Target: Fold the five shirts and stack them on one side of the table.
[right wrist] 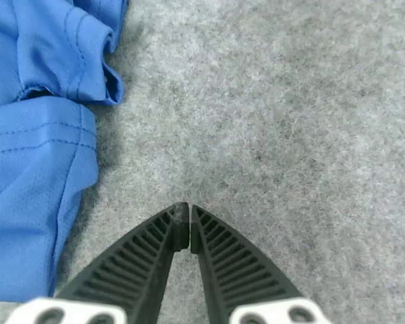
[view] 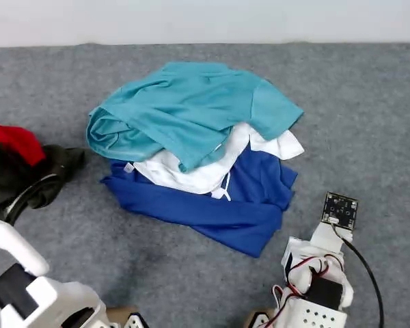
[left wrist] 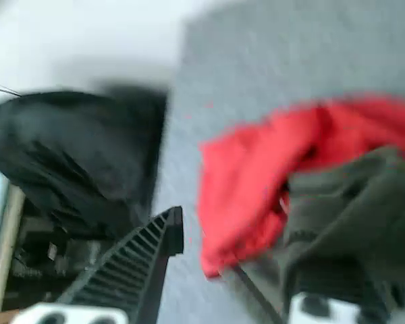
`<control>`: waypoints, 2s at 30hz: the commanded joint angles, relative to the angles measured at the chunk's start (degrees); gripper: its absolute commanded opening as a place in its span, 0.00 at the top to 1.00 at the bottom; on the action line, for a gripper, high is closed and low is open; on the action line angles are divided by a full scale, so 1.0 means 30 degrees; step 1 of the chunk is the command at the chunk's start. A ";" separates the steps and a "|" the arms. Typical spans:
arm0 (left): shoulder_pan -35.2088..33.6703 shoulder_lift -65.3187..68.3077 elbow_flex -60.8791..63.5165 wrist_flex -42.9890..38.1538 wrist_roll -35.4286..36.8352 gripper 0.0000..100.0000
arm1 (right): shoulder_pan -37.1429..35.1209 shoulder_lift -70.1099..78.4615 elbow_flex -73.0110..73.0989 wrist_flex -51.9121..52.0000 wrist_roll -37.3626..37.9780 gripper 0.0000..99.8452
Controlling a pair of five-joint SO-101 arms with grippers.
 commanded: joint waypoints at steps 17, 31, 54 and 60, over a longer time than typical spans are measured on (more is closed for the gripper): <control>-0.3956 -0.1055 0.6374 0.1495 -1.1341 0.74 | -0.0015 -0.0337 0.0264 0.0073 0.0147 0.99; 0.1465 -0.7062 0.3297 0.9289 -0.7971 0.74 | -0.0015 -0.0337 0.0264 0.0073 0.0147 0.99; 1.9604 0.2168 0.5172 0.1524 0.1963 0.74 | -0.0015 -0.0337 0.0264 0.0073 0.0147 0.99; 2.0718 0.5568 0.5143 -0.1788 0.1963 0.74 | -0.0015 -0.0337 0.0264 0.0073 0.0147 0.99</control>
